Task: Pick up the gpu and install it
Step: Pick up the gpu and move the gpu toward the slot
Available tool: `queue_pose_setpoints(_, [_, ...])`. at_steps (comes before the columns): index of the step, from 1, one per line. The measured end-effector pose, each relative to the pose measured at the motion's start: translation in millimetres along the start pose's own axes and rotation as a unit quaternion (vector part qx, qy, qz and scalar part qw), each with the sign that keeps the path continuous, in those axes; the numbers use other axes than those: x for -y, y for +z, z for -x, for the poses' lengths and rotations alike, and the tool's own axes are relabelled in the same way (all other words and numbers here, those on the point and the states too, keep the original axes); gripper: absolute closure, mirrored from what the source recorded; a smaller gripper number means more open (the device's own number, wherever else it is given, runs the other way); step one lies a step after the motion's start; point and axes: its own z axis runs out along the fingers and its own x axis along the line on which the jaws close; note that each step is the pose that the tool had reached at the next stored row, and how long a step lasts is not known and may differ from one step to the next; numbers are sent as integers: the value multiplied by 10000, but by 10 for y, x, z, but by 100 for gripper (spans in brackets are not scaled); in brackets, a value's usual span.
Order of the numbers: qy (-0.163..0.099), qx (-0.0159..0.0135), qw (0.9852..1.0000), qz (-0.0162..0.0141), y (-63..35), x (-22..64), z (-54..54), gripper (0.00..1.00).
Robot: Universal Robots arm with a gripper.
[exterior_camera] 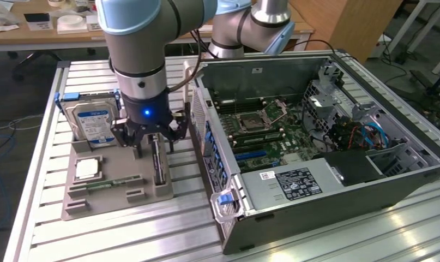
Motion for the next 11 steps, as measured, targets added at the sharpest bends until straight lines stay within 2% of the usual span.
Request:
queue_pose_setpoints(7, [9, 2, 10000, 0, 123, -12, -10, 29])
queue_pose_setpoints(11, [8, 2, 10000, -1, 124, -12, -10, 29])
